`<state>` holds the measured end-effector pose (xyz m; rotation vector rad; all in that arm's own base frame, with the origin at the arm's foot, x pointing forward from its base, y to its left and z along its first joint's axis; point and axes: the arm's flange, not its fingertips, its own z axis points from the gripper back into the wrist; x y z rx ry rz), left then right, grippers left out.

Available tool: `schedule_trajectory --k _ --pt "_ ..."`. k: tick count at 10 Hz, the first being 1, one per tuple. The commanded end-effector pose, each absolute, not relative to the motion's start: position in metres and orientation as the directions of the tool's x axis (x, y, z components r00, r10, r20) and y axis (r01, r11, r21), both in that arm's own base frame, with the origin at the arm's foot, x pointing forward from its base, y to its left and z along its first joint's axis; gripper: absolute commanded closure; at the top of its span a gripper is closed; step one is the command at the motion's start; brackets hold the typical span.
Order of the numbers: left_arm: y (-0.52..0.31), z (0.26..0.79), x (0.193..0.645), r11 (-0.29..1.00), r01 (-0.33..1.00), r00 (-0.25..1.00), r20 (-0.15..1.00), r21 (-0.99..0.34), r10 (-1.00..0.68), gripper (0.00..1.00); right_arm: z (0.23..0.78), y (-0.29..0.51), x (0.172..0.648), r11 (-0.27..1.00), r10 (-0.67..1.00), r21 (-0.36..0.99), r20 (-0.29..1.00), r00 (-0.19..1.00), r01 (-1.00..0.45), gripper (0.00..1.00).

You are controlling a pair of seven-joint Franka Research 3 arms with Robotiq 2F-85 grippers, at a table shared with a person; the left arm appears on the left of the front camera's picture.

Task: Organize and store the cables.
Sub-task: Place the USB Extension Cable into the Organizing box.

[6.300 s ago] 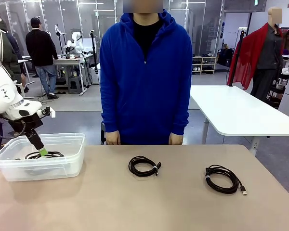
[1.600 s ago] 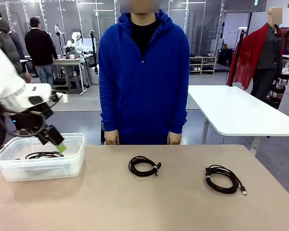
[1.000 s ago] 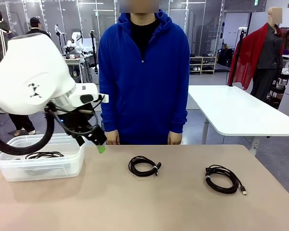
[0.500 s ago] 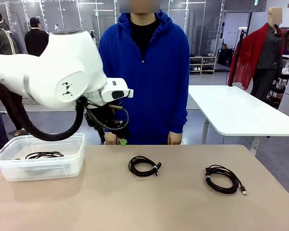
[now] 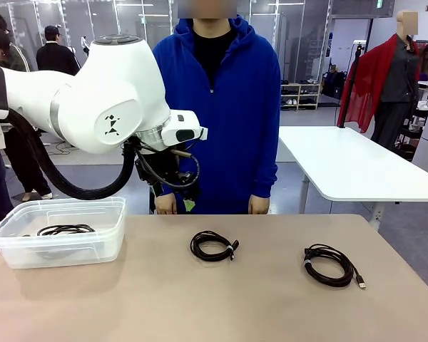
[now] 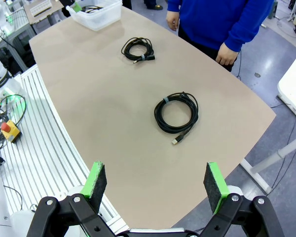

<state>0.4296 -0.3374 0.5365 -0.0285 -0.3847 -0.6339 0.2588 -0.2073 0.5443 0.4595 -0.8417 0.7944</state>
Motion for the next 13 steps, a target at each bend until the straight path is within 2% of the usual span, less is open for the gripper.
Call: schedule_trajectory --k 1,6,7,10,13 --pt "-0.335 0.533 0.426 0.813 0.577 0.743 0.36 0.08 -0.564 0.0 0.544 -0.207 0.26 0.634 0.435 0.053 0.8 0.413 -0.771 0.0" --pt "-0.335 0.533 0.435 0.809 0.581 0.728 0.386 0.092 -0.567 0.0 0.544 -0.207 0.26 0.634 0.435 0.053 0.8 0.413 -0.771 0.0" --pt "-0.333 0.535 0.445 0.768 0.639 0.686 0.418 0.045 -0.595 0.0 0.544 -0.207 0.26 0.634 0.435 0.053 0.8 0.413 -0.771 0.0" --pt "-0.347 0.528 0.479 0.752 0.659 0.696 0.39 -0.011 -0.603 0.0 0.544 -0.207 0.26 0.634 0.435 0.053 0.8 0.413 -0.771 0.0" --pt "-0.364 0.508 0.524 0.73 0.671 0.723 0.338 -0.134 -0.603 0.0 0.544 -0.207 0.26 0.634 0.435 0.053 0.8 0.413 -0.771 0.0"
